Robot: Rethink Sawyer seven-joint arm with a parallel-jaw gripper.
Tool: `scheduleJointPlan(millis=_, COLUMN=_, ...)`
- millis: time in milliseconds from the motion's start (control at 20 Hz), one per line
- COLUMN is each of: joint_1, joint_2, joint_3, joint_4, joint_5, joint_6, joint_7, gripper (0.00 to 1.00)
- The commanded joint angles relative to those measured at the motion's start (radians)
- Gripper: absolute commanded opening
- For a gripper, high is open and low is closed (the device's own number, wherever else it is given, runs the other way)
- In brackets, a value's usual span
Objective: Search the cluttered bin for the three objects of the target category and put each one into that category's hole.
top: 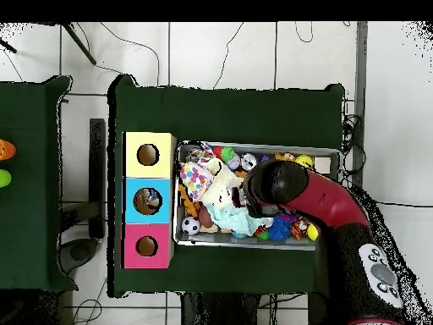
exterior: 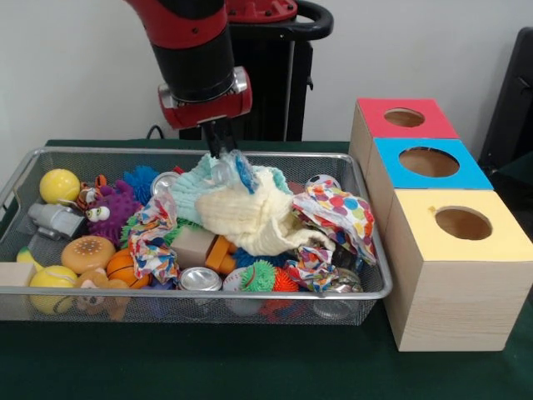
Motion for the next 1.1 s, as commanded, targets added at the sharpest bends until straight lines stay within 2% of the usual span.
scheduleJointPlan(millis=50, joint_1=0.068, joint_2=-0.021, joint_3=-0.036, joint_4=0.161, joint_5=0.066, joint_6=-0.048, joint_7=0.333, gripper=0.0)
scheduleJointPlan(millis=650, joint_1=0.144, joint_2=0.017, joint_3=-0.055, joint_4=0.11, joint_5=0.152, joint_6=-0.026, joint_7=0.344, gripper=0.0)
scheduleJointPlan(millis=1100, joint_1=0.189, joint_2=-0.005, joint_3=-0.079, joint_4=0.107, joint_5=0.177, joint_6=0.003, joint_7=0.384, gripper=0.0)
